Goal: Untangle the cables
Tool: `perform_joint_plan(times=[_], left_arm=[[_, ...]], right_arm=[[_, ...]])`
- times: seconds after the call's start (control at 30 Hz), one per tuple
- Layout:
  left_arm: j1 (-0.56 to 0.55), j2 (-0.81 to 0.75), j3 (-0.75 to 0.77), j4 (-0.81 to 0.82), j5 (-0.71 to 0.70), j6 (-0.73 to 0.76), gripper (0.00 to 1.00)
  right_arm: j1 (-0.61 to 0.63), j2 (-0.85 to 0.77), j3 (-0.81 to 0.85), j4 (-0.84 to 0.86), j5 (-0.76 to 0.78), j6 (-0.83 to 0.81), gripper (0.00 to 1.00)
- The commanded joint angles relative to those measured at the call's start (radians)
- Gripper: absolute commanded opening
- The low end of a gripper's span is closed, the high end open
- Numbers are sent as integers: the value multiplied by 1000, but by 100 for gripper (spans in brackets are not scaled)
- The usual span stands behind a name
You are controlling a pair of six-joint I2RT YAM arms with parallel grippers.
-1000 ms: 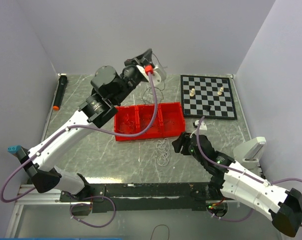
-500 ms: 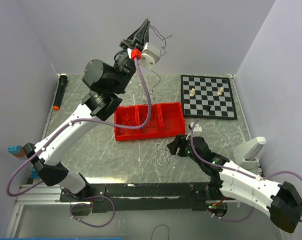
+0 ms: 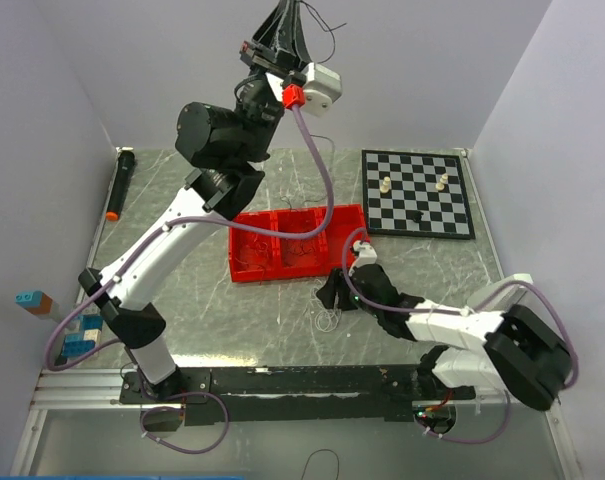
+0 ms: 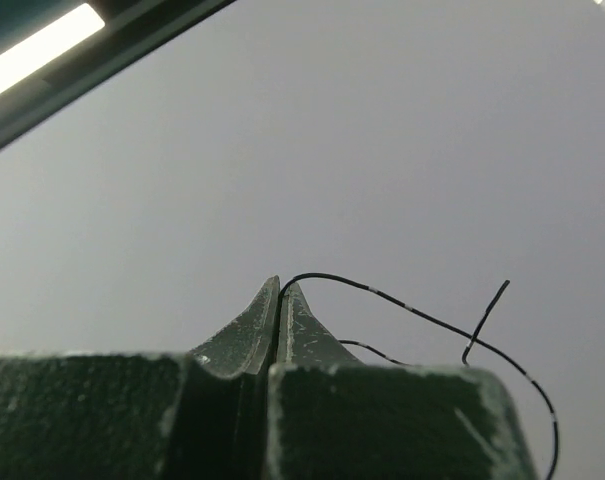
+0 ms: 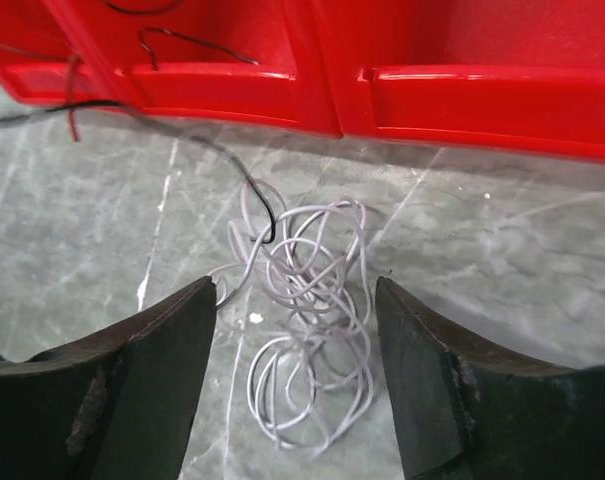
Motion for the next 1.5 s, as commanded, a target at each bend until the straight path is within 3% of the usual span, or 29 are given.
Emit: perform_joint_plan(times=[0.0,0.17,0.33,0.53,0.67,0.73,0.83,0.9,1.1,1.37,1.47], left_arm=[[0,7,72,69,-4,101,3],[11,59,159,113,11,173,2],[60,190,412,118,54,190,2],[121,78,192,167,34,167,1],[161,96,188,179,10,163,1],[172,119,230,164,5,159,1],[176,125,242,158,2,159,1],[175,90,187,147,-6,140,1],[156,-59,-66,110,14,80,1],[113,-109,-158,37,7,44,1],[106,-118,-166,14,10,44,1]], right_arm=[[15,87,90,54,-1,11,66],[38,36,79,-42,30,63,44],[78,37,207,-461,88,72,33],[78,-127,136,-713,185,192,18],[76,-245,127,-825,239,255,18],[74,-270,131,-848,237,262,24],[74,-293,148,-847,219,236,54],[74,-348,151,-807,207,189,64],[70,-477,204,-615,230,-70,70],[65,-319,208,-270,119,-408,82],[64,-255,230,-265,125,-426,82]])
